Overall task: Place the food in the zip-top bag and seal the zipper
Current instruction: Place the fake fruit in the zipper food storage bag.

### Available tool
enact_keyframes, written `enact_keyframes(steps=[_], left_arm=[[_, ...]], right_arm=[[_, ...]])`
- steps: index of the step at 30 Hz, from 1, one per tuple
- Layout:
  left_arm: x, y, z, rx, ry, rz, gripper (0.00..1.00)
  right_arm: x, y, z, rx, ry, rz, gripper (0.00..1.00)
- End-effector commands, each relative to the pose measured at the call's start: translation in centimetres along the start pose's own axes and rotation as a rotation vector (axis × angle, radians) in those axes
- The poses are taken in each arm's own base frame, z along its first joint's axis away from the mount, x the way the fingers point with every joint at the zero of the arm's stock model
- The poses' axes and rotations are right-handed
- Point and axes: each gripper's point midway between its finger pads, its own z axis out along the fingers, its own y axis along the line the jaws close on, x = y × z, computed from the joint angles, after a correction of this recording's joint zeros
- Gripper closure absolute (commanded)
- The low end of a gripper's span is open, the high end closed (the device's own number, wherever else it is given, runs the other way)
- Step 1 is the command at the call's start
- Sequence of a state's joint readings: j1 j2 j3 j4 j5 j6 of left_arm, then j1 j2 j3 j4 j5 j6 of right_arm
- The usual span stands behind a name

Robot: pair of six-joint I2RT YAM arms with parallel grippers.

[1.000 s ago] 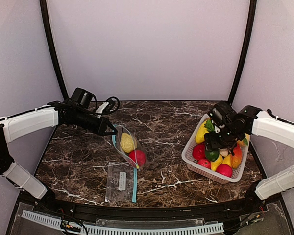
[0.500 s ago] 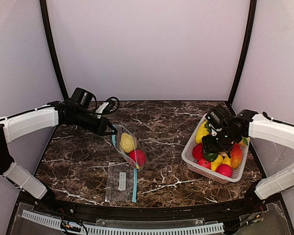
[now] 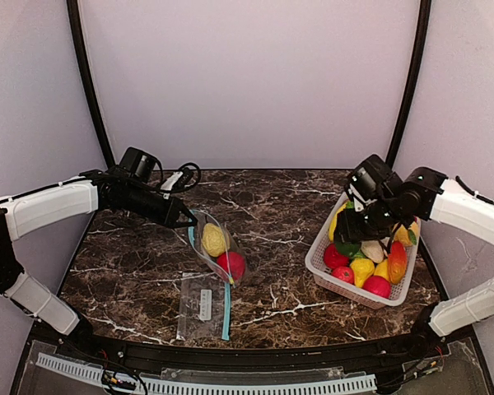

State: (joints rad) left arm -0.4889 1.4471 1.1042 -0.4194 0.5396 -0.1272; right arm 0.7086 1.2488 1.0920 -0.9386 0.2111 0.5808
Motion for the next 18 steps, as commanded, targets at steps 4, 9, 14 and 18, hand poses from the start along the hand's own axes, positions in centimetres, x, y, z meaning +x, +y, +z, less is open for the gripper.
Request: enact_keyframes(steps=[4, 9, 14, 18], left_arm=[[0.1, -0.8, -0.8, 0.028, -0.009, 0.002, 0.99], [0.2, -0.7, -0.8, 0.024, -0.011, 0.003, 0.99], [0.2, -0.6, -0.7, 0.024, -0.008, -0.001, 0.99], [0.3, -0.7, -0.7, 0.027, -0.006, -0.001, 0.99]], right_arm=[[-3.8, 13.5, -7.5, -0.328, -0.238, -0.239, 0.46], [-4.4, 23.5, -9.7, -0.482, -0.371, -0.428, 0.46], [-4.1, 30.1, -9.1, -0.556, -0.426, -0.568, 0.45], [-4.0, 32.9, -6.8, -0.556, -0.393, -0.629, 0.45]])
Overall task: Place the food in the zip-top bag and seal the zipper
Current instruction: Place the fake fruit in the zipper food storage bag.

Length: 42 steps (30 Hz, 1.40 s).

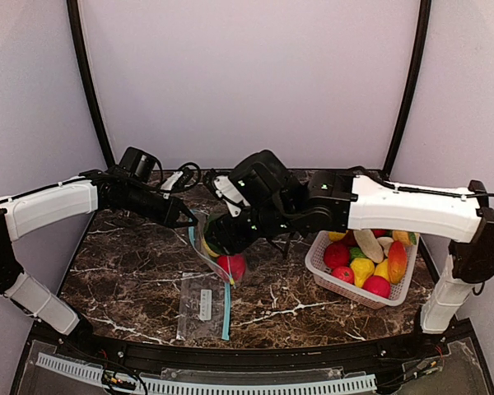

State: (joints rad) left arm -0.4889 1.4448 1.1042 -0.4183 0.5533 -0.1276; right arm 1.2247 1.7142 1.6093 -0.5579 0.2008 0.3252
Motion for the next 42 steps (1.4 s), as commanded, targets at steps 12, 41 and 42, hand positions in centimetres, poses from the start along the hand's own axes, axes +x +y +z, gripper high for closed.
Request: enact_keyframes(steps=[12, 41, 42], left_arm=[[0.2, -0.5, -0.7, 0.017, -0.008, -0.002, 0.99], [0.8, 0.7, 0.0, -0.031, 0.022, -0.053, 0.99], [0.8, 0.7, 0.0, -0.030, 0.020, -0.054, 0.99]], right_arm=[[1.7, -2.2, 7.7, 0.130, 0.171, -0.025, 0.44], [3.8, -4.5, 3.5, 0.157, 0.212, 0.187, 0.31], [4.2, -4.9, 3.7, 0.164, 0.220, 0.196, 0.34]])
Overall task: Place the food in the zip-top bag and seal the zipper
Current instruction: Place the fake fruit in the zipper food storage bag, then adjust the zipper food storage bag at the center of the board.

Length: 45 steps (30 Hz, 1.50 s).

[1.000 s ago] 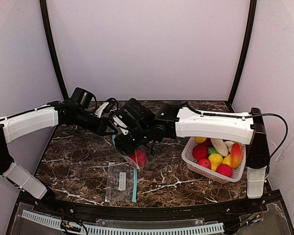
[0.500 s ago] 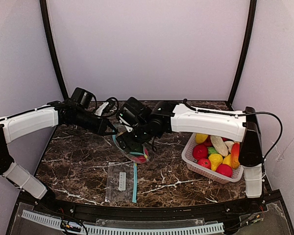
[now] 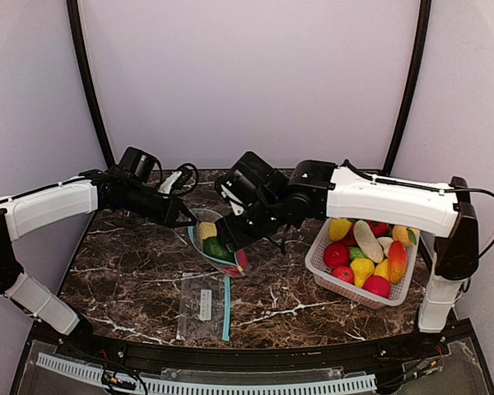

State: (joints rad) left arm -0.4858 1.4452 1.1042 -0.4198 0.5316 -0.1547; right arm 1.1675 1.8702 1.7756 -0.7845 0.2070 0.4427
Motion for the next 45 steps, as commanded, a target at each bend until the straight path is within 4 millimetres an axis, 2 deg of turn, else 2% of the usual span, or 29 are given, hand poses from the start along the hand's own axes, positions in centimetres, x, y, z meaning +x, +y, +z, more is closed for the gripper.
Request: enact_keyframes(steps=[1, 8, 15, 17, 19, 20, 21, 22, 24, 26, 27, 28, 29, 30, 31, 32, 34, 35, 37, 40, 42, 45], left_arm=[[0.8, 0.2, 0.1, -0.006, 0.025, -0.023, 0.99], [0.9, 0.3, 0.1, -0.009, 0.025, -0.021, 0.99], [0.9, 0.3, 0.2, -0.008, 0.027, -0.022, 0.99], [0.9, 0.3, 0.2, -0.006, 0.028, -0.022, 0.99], [0.8, 0.2, 0.1, -0.004, 0.025, -0.019, 0.99], [0.8, 0.2, 0.1, 0.000, 0.022, -0.019, 0.99], [0.7, 0.1, 0.1, 0.002, 0.021, -0.019, 0.99], [0.8, 0.1, 0.1, 0.003, 0.019, -0.018, 0.98], [0.7, 0.2, 0.0, -0.005, 0.013, -0.015, 0.92], [0.5, 0.4, -0.3, -0.025, 0.005, -0.011, 0.81], [0.4, 0.6, -0.4, -0.041, -0.002, -0.011, 0.70], [0.4, 0.6, -0.6, -0.046, -0.009, -0.020, 0.65], [0.5, 0.7, -0.8, -0.054, -0.016, -0.025, 0.53], [0.5, 0.7, -0.9, -0.056, -0.025, -0.039, 0.40], [0.9, 0.8, -1.2, -0.070, -0.034, -0.048, 0.35], [1.0, 0.9, -1.4, -0.075, -0.045, -0.074, 0.25], [1.8, 1.0, -1.9, -0.090, -0.071, -0.123, 0.15], [2.6, 1.0, -2.2, -0.089, -0.081, -0.144, 0.13], [2.8, 0.5, -2.7, -0.057, -0.137, -0.199, 0.10], [3.1, -0.3, -3.6, -0.010, -0.200, -0.317, 0.14], [2.8, -1.4, -5.1, 0.029, -0.283, -0.361, 0.15], [3.4, -2.2, -5.4, 0.061, -0.344, -0.424, 0.14]], right_arm=[[1.6, -1.9, 1.3, 0.045, 0.041, 0.085, 0.36], [1.9, -2.1, 3.6, 0.035, 0.075, 0.087, 0.51], [1.7, -2.1, 5.1, 0.029, 0.090, 0.089, 0.60], [1.5, -2.0, 5.4, 0.025, 0.088, 0.086, 0.69], [1.2, -1.9, 5.6, 0.016, 0.086, 0.088, 0.84], [1.0, -1.8, 5.5, 0.008, 0.084, 0.093, 0.95], [0.7, -1.5, 5.3, -0.005, 0.078, 0.101, 1.00], [0.1, -1.2, 4.8, -0.024, 0.065, 0.105, 1.00], [-1.3, -0.4, 3.4, -0.072, 0.021, 0.118, 1.00], [-2.5, 0.1, 1.7, -0.113, -0.028, 0.129, 1.00], [-2.8, 0.3, 1.0, -0.130, -0.045, 0.131, 1.00], [-3.2, 0.3, 0.4, -0.145, -0.060, 0.134, 1.00], [-3.3, 0.3, 0.1, -0.156, -0.068, 0.138, 1.00], [-3.2, 0.1, 0.0, -0.161, -0.066, 0.144, 1.00], [-3.0, -0.2, 0.1, -0.164, -0.064, 0.154, 1.00], [-2.7, -0.6, 0.4, -0.162, -0.056, 0.165, 1.00], [-2.2, -0.9, 0.7, -0.167, -0.050, 0.183, 1.00], [-2.0, -1.0, 0.9, -0.172, -0.052, 0.188, 1.00], [-2.1, -1.1, 0.9, -0.181, -0.068, 0.195, 1.00], [-2.7, -1.0, 0.7, -0.193, -0.096, 0.202, 1.00], [-3.3, -0.4, 0.3, -0.229, -0.119, 0.211, 1.00], [-4.3, 0.1, -0.3, -0.269, -0.159, 0.227, 1.00]])
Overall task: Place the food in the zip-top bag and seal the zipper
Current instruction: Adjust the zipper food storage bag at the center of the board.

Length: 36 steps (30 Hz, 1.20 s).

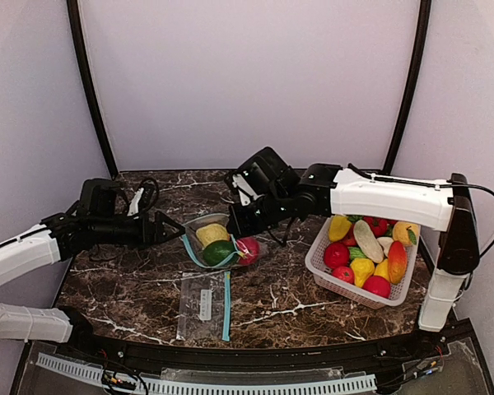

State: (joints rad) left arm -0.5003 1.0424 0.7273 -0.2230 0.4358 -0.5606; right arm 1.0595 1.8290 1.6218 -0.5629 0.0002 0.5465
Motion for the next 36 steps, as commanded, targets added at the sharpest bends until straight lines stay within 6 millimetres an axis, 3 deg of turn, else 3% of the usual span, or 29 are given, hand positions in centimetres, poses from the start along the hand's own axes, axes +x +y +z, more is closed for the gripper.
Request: enact_keyframes(steps=[1, 9, 11, 16, 19, 23, 27, 31, 36], left_arm=[[-0.8, -2.2, -1.4, 0.089, -0.136, -0.171, 0.13], [2.4, -2.4, 0.0, 0.078, -0.127, -0.274, 0.11], [2.5, -2.4, 0.4, 0.094, -0.136, -0.293, 0.15], [2.3, -3.0, 1.1, 0.144, -0.152, -0.331, 0.41], [2.4, -3.2, 1.4, 0.156, -0.155, -0.335, 0.50], [2.6, -3.3, 1.7, 0.179, -0.150, -0.353, 0.77], [2.3, -4.0, 1.7, 0.209, -0.151, -0.359, 0.97], [1.3, -5.6, 1.2, 0.250, -0.164, -0.342, 0.99], [-0.2, -7.9, 0.1, 0.320, -0.183, -0.323, 0.99]], right_arm=[[-3.3, 2.7, -1.9, -0.125, -0.133, 0.029, 1.00], [-4.9, 4.1, -3.3, -0.185, -0.197, 0.033, 1.00], [-5.0, 4.3, -3.4, -0.198, -0.200, 0.031, 1.00], [-4.9, 4.7, -3.5, -0.217, -0.207, 0.035, 1.00], [-4.8, 4.7, -3.7, -0.219, -0.209, 0.036, 1.00], [-4.7, 4.5, -3.7, -0.211, -0.210, 0.035, 1.00], [-4.2, 3.7, -2.9, -0.173, -0.192, 0.039, 1.00], [-3.0, 2.3, -1.6, -0.105, -0.152, 0.046, 1.00], [-1.7, -0.9, -0.1, 0.056, -0.111, 0.056, 1.00]])
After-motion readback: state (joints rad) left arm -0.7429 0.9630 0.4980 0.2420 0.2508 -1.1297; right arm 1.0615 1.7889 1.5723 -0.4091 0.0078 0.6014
